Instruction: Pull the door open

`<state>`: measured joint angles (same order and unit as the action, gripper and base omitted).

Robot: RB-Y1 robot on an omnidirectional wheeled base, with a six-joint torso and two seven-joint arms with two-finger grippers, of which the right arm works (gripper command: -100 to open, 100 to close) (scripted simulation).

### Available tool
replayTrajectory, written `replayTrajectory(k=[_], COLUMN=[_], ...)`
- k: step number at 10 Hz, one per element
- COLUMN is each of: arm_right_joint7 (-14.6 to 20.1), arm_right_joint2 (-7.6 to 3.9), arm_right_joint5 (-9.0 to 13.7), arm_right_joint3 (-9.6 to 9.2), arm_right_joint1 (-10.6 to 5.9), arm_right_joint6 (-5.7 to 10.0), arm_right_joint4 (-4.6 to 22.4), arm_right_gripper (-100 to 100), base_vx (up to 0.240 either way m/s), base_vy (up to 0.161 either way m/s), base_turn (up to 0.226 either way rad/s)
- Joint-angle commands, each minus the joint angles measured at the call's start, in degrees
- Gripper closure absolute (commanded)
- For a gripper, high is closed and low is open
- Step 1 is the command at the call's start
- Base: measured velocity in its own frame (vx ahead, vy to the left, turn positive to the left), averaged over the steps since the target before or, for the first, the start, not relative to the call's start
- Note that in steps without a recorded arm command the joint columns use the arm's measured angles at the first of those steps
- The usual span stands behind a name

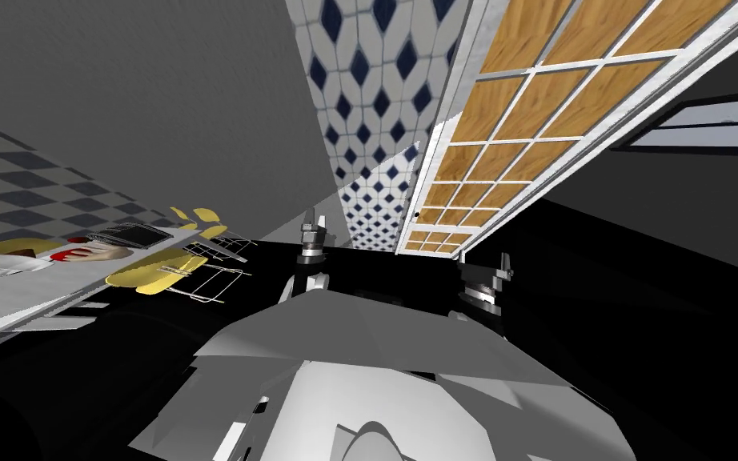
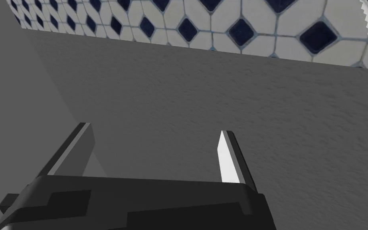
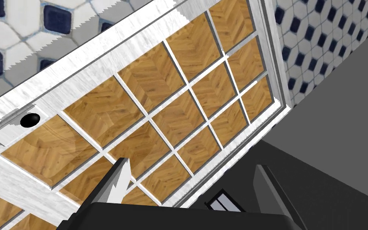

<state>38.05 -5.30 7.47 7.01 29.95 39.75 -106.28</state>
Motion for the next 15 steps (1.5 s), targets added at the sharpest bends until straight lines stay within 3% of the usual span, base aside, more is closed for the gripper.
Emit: replayTrajectory(k=[1, 15], arm_right_joint7=[2.2, 20.2], arm_right_joint2=[0.0, -0.11], arm_right_joint5=[0.7, 7.1], arm_right_joint3=[0.13, 2.06], arm_right_joint1=[0.01, -0.1], arm_right_joint6=[0.61, 5.87], arm_right_joint4=[1.9, 18.8], arm_right_gripper=[-100, -100], base_vx=[0.097, 0.091], base_vy=[-0.033, -0.046], base_turn=[0.2, 0.196])
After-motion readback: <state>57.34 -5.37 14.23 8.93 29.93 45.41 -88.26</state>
